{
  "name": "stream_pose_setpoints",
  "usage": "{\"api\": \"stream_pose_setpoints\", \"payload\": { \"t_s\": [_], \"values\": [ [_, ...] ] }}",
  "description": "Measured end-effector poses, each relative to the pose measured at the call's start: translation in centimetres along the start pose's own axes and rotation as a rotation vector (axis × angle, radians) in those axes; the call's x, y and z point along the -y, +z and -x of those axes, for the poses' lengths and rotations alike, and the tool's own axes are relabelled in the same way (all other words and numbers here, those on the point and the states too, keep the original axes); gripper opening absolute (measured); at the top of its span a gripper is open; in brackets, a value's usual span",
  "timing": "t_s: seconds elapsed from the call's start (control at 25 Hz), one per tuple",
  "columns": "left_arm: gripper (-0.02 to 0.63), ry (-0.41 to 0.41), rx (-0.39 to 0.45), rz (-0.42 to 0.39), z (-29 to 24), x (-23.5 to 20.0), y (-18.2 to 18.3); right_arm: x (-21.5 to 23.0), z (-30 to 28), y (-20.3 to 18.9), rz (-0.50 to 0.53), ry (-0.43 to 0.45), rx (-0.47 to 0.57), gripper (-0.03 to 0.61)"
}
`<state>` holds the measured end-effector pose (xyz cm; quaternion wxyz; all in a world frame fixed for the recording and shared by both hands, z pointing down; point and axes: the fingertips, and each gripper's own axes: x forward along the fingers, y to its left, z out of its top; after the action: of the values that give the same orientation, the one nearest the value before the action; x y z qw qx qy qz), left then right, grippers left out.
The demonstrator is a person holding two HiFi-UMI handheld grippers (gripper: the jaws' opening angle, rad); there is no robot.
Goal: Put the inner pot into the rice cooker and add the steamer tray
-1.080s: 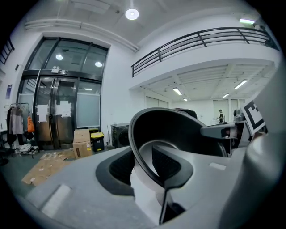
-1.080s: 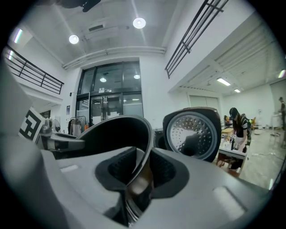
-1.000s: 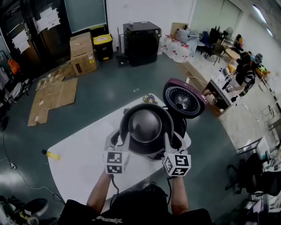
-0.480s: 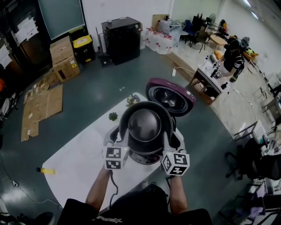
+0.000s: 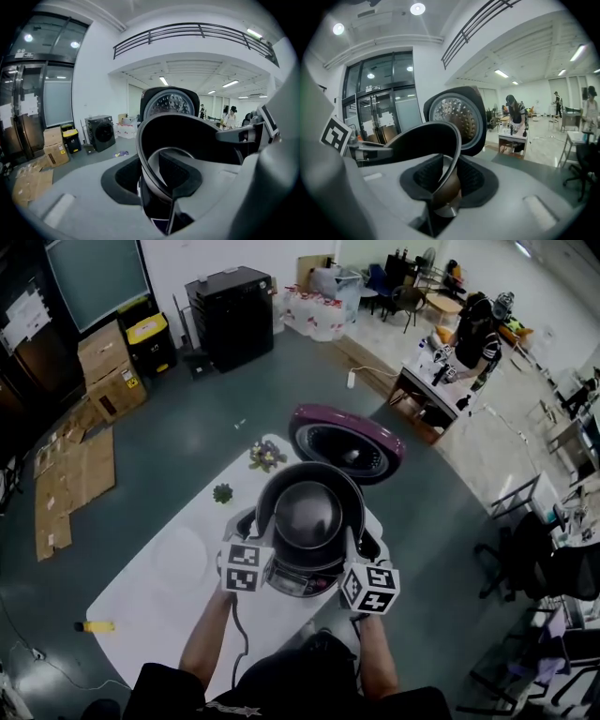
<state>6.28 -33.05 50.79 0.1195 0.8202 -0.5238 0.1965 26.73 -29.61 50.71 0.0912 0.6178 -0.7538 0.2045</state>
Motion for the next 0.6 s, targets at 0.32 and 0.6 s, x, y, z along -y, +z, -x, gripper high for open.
{"api": "stream_pose_setpoints", "payload": {
  "t_s": [0.32, 0.6],
  "values": [
    [0.129, -0.044, -0.087, -0.06, -3.3, 0.4, -1.1, 1.8, -1.5, -2.4, -0.048, -0.052, -0.11, 0.1],
    [0.13, -0.062, -0.187, -0.073, -5.7, 1.0, -3.0, 3.3, -2.7, -4.6, -0.097, -0.086, -0.205, 0.097]
  ]
}}
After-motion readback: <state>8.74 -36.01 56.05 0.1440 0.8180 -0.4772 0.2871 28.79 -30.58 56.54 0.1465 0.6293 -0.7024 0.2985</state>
